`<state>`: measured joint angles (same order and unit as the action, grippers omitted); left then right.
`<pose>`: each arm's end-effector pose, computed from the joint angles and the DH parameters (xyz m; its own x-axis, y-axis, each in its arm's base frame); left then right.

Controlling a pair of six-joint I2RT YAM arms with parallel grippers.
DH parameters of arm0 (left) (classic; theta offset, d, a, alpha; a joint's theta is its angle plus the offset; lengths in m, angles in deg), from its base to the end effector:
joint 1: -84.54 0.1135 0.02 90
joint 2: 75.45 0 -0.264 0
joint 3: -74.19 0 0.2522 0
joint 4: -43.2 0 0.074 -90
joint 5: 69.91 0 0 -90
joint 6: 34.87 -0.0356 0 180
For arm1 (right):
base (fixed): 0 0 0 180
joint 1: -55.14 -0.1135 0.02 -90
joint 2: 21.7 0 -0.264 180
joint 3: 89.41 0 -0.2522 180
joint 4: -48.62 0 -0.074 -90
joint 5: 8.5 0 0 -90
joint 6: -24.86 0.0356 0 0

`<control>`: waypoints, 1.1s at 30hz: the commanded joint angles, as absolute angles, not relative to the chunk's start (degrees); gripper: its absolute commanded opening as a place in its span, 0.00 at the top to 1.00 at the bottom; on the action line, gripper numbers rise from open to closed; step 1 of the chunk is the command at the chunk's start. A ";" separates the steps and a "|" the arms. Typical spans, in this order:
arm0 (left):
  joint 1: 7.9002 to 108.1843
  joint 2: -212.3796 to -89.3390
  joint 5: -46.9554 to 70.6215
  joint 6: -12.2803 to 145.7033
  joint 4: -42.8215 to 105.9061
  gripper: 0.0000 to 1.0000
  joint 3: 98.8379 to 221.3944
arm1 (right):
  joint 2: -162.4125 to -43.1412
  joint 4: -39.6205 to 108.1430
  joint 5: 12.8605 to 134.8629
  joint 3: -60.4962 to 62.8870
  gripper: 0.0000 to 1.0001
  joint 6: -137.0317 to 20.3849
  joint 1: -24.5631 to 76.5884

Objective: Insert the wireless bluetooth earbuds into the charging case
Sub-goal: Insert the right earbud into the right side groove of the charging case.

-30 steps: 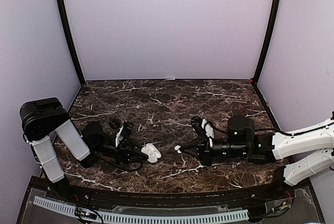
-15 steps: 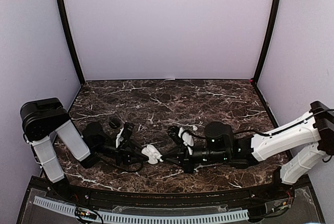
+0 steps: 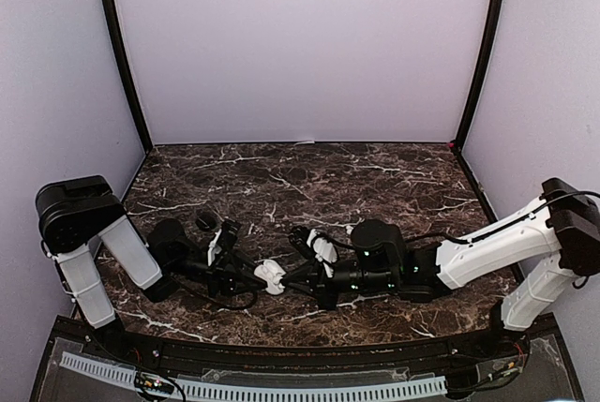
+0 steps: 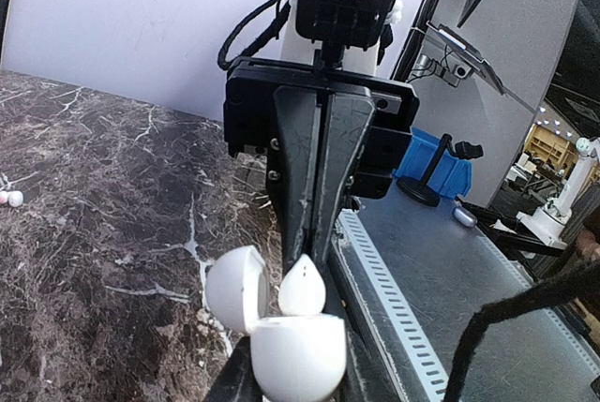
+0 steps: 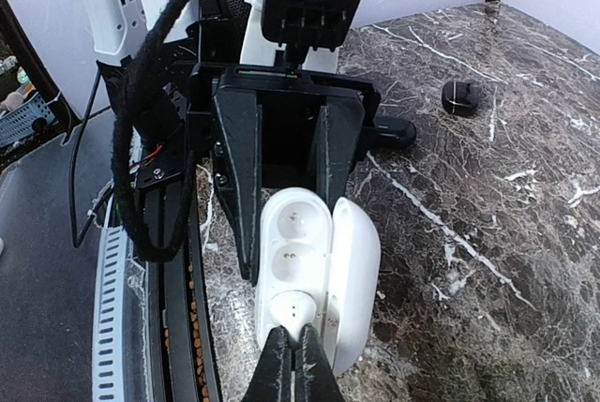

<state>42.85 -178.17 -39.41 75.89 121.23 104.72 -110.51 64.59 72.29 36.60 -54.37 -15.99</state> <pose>0.1639 -0.1871 0.1403 -0.2755 0.0045 -0.9613 0.9411 -0.2027 -0.2706 0.0997 0.3092 0.1982 -0.2864 -0.2675 -0.9200 -0.9462 0.2300 0.2276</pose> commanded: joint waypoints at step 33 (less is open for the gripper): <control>42.46 -175.65 -39.78 74.73 128.93 0.87 104.04 | -107.60 65.94 74.78 37.87 0.81 -53.42 -16.63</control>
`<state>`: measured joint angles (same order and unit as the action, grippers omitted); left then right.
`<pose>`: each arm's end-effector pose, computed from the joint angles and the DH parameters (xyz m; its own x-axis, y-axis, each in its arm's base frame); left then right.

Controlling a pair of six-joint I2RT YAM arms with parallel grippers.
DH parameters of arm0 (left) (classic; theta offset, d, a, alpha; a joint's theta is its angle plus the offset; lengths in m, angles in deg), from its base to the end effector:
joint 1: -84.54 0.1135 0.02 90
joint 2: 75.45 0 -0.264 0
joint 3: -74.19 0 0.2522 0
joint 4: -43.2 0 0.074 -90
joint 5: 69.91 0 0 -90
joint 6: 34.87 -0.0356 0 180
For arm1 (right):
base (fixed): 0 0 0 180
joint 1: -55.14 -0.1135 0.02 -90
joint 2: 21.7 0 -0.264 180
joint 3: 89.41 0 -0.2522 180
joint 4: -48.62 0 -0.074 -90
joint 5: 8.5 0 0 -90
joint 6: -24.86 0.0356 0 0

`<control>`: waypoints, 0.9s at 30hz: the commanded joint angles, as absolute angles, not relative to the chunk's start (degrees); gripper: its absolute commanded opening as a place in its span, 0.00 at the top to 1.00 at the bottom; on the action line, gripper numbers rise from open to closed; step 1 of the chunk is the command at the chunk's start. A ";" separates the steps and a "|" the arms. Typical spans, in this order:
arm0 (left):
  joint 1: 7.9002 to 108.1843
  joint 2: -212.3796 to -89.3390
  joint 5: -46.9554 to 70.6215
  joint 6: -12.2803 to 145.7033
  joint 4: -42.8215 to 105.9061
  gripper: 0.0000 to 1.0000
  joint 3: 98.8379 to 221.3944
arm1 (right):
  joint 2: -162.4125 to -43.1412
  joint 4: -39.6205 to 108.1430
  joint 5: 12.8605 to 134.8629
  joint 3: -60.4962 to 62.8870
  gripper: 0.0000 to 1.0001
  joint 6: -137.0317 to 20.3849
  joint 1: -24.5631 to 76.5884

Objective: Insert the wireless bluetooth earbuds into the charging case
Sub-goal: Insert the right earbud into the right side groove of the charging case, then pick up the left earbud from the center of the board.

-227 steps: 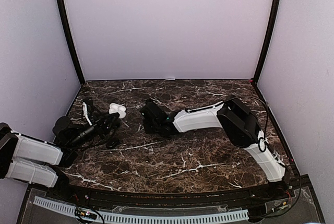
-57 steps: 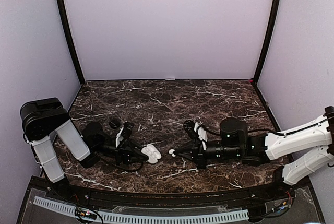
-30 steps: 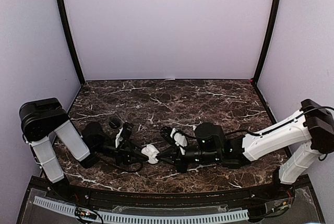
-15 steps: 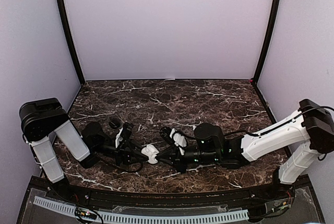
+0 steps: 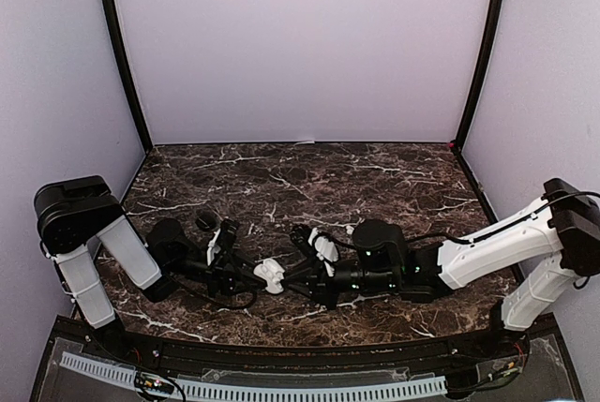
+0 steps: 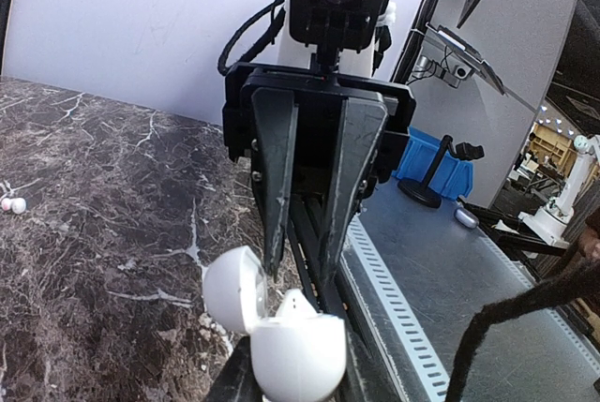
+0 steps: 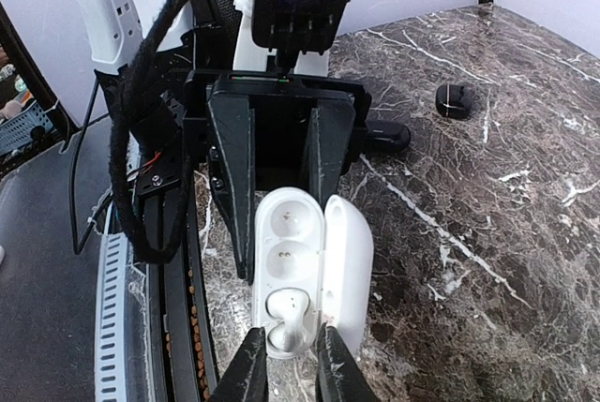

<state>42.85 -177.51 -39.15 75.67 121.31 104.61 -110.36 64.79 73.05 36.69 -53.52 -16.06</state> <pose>0.1635 -0.1866 0.1427 -0.2643 -0.0049 -0.9644 0.9451 -0.2004 -0.2580 0.0996 0.3089 0.1988 -0.2983 -0.2580 -0.9190 -0.9405 0.2439 0.2368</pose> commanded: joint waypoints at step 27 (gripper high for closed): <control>42.53 -173.39 -37.57 72.62 124.76 0.87 103.87 | -100.37 44.06 80.58 41.63 0.85 -44.76 10.48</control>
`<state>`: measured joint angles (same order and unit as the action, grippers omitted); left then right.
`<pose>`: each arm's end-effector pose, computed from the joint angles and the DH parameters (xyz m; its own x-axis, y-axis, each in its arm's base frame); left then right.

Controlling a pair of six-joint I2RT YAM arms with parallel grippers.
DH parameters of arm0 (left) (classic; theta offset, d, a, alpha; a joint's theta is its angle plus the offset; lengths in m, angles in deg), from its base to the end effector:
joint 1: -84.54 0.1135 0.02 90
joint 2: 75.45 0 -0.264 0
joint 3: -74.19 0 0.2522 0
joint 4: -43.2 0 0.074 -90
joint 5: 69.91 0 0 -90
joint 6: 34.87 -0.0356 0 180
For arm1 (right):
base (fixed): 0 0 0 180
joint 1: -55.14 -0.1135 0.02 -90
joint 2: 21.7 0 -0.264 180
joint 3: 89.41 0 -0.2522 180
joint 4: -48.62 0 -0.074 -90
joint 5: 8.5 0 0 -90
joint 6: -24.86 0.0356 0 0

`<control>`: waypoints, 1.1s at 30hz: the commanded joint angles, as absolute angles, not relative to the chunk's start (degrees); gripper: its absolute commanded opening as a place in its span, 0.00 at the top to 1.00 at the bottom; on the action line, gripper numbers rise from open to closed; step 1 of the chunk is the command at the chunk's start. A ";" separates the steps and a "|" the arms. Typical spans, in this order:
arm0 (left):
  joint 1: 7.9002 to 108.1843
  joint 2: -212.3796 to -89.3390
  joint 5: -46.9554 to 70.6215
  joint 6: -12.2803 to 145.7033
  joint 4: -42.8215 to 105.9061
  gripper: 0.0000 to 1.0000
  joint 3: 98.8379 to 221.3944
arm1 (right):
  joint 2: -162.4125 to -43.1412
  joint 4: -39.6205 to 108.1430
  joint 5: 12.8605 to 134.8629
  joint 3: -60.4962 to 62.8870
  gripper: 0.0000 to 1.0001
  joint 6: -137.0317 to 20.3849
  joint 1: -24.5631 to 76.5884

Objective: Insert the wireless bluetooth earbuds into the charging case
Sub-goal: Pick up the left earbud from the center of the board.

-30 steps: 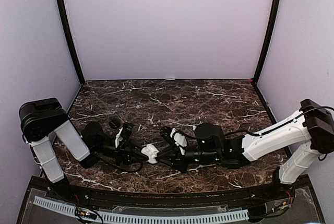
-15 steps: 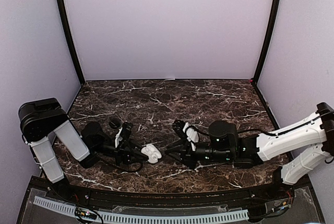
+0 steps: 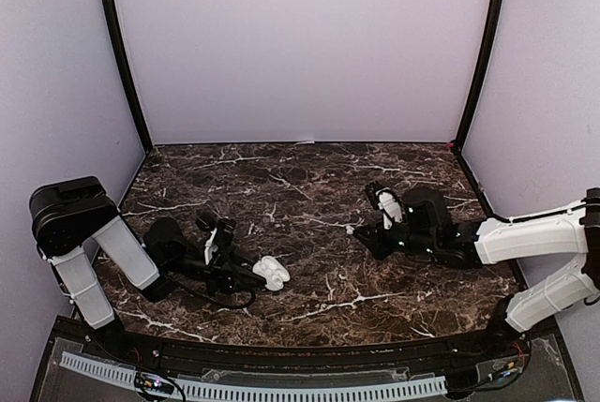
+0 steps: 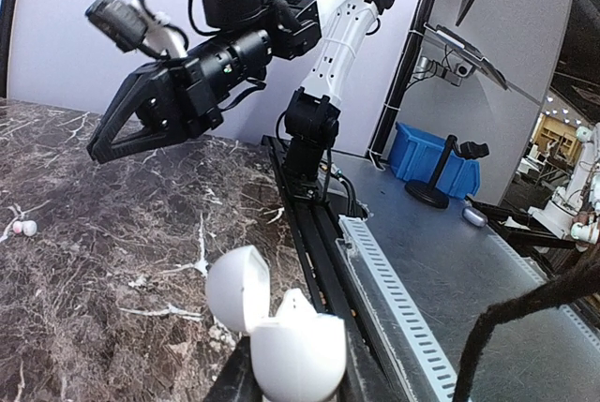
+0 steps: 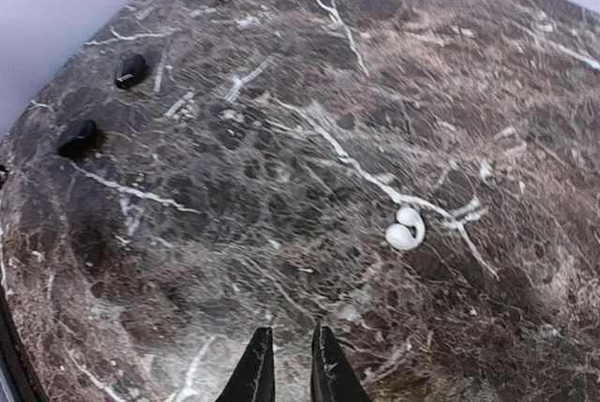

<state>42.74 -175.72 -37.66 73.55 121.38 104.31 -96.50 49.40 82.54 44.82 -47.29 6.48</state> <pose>0.1624 -0.1856 0.1490 -0.2108 -0.0377 -0.9768 0.9627 -0.1816 -0.2008 0.1774 0.2007 0.1940 -0.5245 -0.1321 -0.8411 -0.6087 0.7490 0.2618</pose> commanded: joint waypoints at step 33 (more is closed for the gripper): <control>42.48 -172.59 -37.44 72.36 124.01 0.87 103.55 | -126.80 43.34 74.32 25.11 0.87 -39.17 21.01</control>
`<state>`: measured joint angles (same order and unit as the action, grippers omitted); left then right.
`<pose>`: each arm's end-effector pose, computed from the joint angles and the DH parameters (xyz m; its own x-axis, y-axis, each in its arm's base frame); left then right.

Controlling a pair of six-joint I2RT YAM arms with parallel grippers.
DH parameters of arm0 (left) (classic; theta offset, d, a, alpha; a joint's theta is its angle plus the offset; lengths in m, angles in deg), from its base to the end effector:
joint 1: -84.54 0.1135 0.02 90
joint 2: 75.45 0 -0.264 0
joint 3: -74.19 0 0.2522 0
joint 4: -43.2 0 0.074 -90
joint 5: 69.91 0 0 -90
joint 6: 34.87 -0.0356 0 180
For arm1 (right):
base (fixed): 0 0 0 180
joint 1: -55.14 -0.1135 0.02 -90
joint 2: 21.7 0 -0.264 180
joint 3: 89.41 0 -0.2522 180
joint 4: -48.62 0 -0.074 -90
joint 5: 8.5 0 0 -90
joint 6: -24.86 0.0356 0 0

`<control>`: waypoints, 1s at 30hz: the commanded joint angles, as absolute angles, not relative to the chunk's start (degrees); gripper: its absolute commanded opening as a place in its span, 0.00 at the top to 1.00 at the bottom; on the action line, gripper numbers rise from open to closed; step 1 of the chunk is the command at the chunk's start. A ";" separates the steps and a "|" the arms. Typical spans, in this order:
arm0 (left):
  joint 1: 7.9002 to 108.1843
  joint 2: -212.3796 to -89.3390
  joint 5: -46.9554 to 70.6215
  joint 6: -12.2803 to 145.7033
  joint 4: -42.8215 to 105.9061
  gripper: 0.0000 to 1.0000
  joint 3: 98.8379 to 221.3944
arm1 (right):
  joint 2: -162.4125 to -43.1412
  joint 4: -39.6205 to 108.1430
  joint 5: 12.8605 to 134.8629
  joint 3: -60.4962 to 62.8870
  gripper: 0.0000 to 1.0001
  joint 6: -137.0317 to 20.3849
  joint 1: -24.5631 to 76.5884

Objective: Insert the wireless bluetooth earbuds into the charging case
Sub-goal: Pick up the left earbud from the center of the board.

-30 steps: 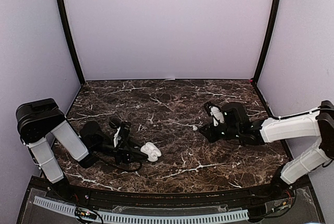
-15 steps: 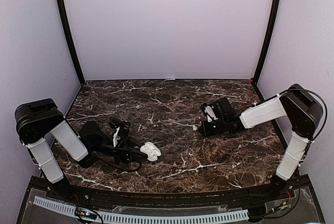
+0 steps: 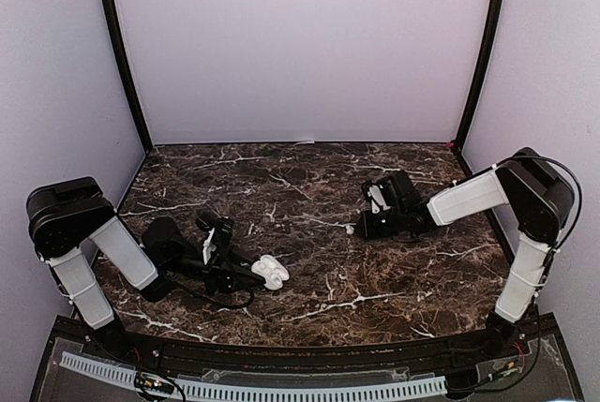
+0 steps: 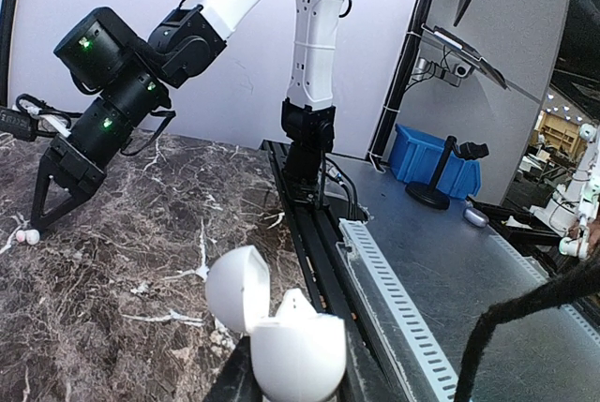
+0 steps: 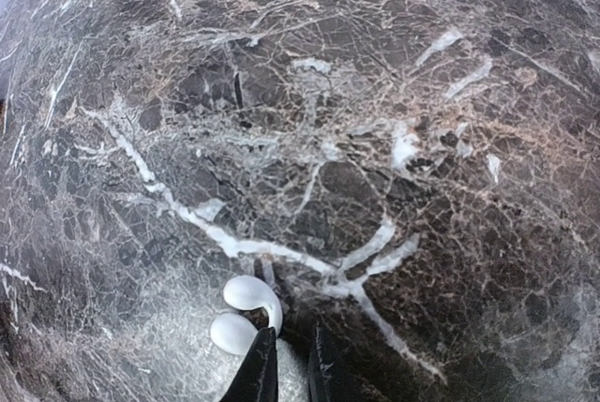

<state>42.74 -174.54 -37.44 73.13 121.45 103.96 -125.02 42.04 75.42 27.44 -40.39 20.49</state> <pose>0.1609 -0.1842 0.1527 -0.1925 -0.0504 -0.9800 0.9670 -0.1797 -0.1807 0.2845 0.2012 0.1280 -0.8058 -0.0509 -0.5899 -0.3168 0.8788 0.3569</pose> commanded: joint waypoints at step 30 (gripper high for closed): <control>42.53 -171.89 -37.52 72.00 123.42 0.87 103.33 | -128.01 41.55 72.26 21.64 0.84 -39.12 22.27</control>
